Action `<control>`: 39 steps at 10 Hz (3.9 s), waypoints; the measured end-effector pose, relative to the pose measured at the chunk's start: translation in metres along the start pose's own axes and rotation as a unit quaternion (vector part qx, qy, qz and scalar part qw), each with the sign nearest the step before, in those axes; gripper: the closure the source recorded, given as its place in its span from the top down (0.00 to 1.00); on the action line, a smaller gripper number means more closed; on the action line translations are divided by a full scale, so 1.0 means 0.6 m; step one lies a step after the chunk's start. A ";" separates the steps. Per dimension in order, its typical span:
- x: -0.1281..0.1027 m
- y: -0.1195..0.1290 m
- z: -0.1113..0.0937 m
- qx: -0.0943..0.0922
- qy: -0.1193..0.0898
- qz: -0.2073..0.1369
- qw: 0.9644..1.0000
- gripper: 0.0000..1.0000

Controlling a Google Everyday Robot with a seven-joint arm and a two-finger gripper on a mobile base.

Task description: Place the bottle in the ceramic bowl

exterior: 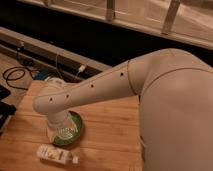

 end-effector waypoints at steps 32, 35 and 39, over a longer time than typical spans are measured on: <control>0.075 0.120 0.203 -0.091 0.053 -0.088 0.990 0.00; 0.060 0.158 0.124 -0.062 0.021 -0.126 0.990 0.00; 0.014 0.157 -0.014 0.019 -0.019 -0.139 0.990 0.00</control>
